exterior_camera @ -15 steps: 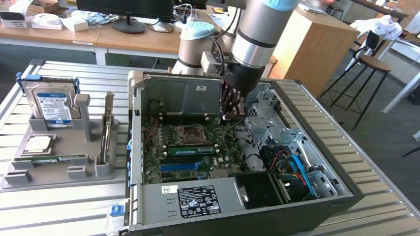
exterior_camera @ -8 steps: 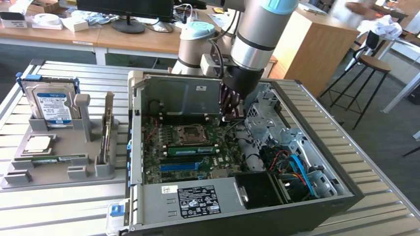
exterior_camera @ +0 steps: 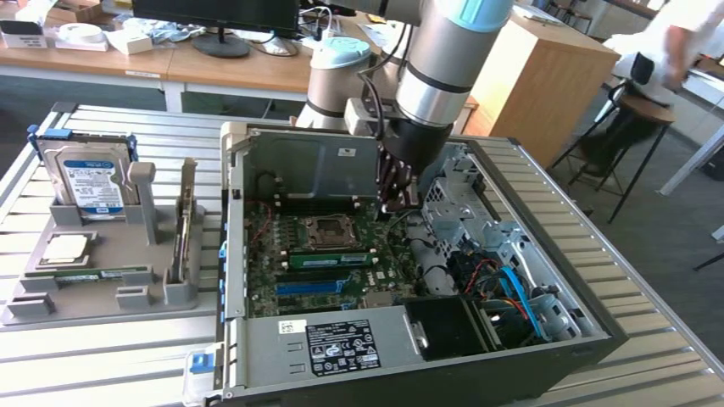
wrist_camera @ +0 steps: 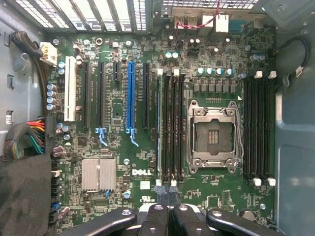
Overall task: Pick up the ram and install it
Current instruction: 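Press down the ram until it locks into place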
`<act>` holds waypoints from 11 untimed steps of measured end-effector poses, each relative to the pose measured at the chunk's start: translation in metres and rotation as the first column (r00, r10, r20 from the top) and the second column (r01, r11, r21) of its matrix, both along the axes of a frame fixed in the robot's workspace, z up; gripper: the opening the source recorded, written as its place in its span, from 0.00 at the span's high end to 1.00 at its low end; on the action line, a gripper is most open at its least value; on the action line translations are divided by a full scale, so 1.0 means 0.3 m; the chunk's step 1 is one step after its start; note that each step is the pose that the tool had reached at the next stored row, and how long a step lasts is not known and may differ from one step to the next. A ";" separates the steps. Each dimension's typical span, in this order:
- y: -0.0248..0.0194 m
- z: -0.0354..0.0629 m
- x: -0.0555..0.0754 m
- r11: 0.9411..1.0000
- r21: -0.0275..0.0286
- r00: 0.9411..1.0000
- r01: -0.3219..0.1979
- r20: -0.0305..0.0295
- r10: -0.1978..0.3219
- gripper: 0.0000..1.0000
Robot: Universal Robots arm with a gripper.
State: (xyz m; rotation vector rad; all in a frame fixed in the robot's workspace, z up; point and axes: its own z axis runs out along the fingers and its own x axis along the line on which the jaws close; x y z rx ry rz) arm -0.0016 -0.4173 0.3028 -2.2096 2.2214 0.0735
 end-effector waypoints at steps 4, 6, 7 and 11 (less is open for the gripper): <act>0.000 -0.011 0.000 1.000 0.000 1.000 0.000 0.000 0.000 0.90; 0.000 -0.017 0.000 1.000 0.000 1.000 0.000 0.000 0.000 0.90; 0.000 -0.020 0.000 1.000 0.001 1.000 0.000 0.000 0.000 0.90; 0.000 -0.032 0.000 1.000 0.001 1.000 0.000 0.000 0.000 0.90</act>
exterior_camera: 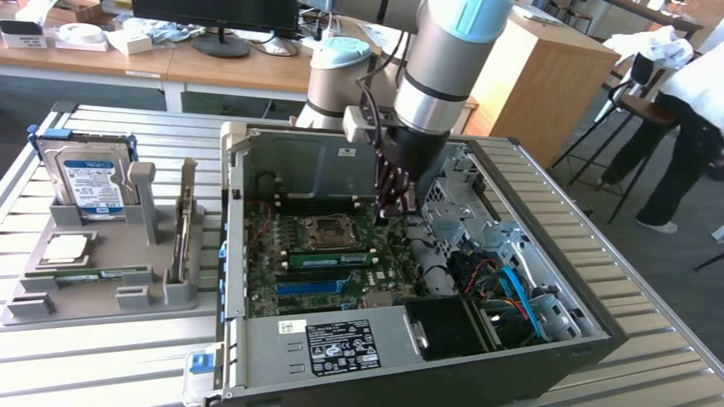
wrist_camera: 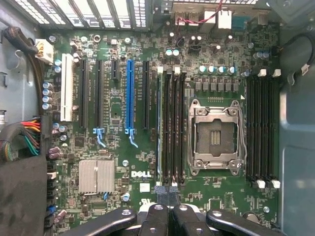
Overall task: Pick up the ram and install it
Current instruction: 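Press down the ram until it locks into place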
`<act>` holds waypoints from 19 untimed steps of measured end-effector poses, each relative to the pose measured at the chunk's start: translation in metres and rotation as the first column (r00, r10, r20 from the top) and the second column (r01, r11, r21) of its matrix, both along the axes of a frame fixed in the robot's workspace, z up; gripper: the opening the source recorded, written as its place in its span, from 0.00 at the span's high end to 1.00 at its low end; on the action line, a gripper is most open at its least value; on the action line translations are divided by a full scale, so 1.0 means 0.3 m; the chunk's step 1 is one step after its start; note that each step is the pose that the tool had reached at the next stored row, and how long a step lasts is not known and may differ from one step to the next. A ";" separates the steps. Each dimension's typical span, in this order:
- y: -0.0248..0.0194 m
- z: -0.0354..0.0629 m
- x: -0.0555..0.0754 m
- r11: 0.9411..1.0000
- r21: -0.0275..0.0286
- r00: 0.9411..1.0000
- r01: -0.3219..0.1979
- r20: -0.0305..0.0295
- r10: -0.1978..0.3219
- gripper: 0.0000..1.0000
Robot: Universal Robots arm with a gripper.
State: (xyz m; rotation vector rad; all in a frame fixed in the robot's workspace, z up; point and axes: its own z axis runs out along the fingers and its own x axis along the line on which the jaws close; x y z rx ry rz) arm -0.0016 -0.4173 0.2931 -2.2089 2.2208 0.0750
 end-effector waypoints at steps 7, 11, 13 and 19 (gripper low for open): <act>0.000 -0.022 0.000 1.000 0.001 1.000 0.000 0.000 0.000 0.90; 0.000 -0.035 0.000 1.000 0.002 1.000 0.000 0.000 0.000 0.90; 0.000 -0.041 0.000 1.000 0.003 1.000 0.000 0.000 0.000 0.90; 0.000 -0.059 0.000 1.000 0.004 1.000 0.000 0.000 0.000 0.90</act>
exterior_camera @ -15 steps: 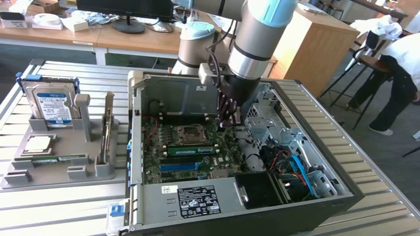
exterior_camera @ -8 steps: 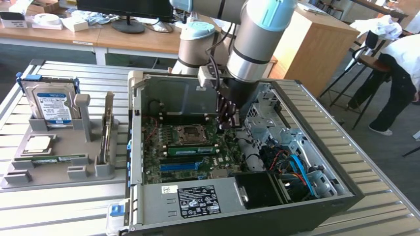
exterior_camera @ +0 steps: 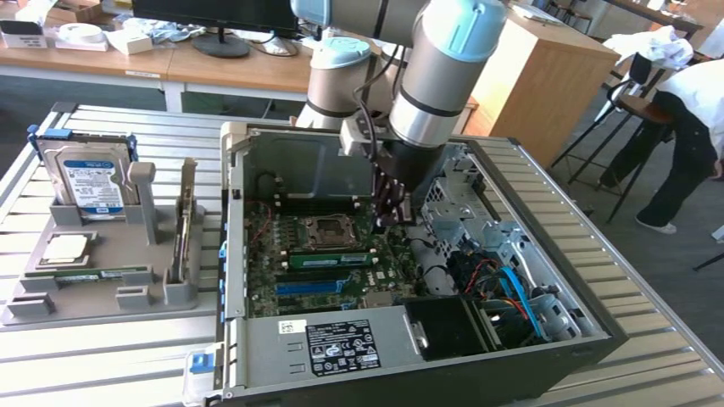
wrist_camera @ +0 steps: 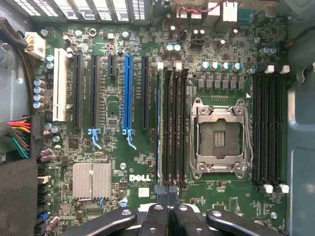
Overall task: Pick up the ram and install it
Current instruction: 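Press down the ram until it locks into place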
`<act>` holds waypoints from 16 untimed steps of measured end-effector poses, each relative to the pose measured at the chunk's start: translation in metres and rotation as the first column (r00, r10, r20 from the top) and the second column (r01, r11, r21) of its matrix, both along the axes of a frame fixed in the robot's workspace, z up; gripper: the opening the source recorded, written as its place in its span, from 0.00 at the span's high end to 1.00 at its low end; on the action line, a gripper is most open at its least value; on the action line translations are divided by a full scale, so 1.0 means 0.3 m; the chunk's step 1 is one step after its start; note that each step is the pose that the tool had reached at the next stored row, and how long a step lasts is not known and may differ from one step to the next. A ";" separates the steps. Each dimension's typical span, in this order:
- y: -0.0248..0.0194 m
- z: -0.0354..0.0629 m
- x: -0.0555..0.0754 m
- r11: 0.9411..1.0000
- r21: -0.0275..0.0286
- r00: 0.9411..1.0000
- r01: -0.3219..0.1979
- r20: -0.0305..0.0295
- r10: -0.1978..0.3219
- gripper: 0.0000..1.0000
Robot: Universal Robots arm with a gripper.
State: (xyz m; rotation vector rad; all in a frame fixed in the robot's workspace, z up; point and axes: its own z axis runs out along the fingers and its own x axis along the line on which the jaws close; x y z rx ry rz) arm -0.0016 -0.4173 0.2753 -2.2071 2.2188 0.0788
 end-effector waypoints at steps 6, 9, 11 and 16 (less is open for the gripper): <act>0.000 -0.018 0.000 1.000 0.001 1.000 0.000 0.000 0.000 0.90; 0.000 -0.025 0.000 1.000 0.001 1.000 0.000 0.000 0.000 0.90; 0.000 -0.027 0.000 1.000 0.001 1.000 0.000 0.000 0.000 0.90; 0.000 -0.033 0.000 1.000 0.002 1.000 0.000 0.000 0.000 0.90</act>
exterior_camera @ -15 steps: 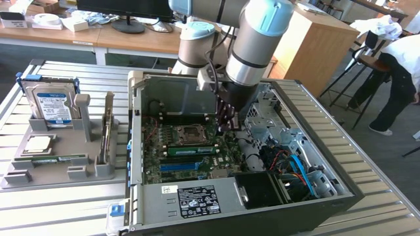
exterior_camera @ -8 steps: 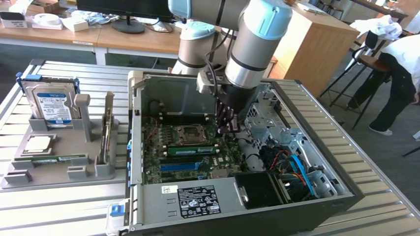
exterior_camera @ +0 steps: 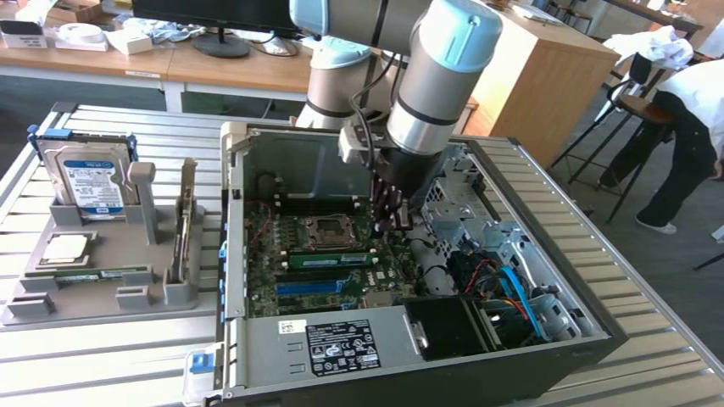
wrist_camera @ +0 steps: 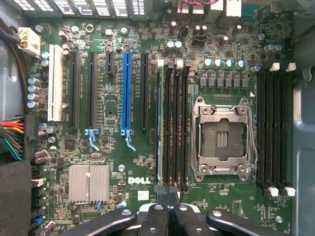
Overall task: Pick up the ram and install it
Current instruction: 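Press down the ram until it locks into place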
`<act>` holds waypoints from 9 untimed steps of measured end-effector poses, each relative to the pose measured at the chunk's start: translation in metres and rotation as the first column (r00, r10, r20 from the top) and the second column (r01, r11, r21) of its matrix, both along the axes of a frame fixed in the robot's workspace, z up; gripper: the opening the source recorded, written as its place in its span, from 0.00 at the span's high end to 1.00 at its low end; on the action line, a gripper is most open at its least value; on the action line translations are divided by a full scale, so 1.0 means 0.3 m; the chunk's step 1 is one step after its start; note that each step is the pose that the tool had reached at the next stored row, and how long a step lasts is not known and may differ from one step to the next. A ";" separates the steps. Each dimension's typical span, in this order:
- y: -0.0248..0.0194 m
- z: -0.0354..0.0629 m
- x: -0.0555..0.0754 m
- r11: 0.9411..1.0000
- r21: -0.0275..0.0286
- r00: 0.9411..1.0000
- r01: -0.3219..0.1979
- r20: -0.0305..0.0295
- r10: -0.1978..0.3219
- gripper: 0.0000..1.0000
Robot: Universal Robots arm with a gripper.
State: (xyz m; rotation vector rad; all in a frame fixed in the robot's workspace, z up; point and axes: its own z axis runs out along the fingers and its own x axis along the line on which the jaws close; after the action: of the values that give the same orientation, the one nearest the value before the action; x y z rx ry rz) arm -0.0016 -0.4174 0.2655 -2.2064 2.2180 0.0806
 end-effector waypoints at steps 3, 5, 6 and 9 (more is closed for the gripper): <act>0.000 0.000 0.000 1.000 0.000 1.000 0.000 0.000 0.000 0.90; 0.000 -0.002 0.000 1.000 0.000 1.000 0.000 0.000 0.000 0.90; 0.000 -0.003 0.000 1.000 0.001 1.000 0.000 0.000 0.000 0.90; 0.000 -0.009 0.000 1.000 0.000 1.000 0.000 0.000 0.000 0.90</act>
State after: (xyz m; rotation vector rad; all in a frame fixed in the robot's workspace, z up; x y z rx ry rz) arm -0.0016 -0.4173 0.2629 -2.2061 2.2176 0.0809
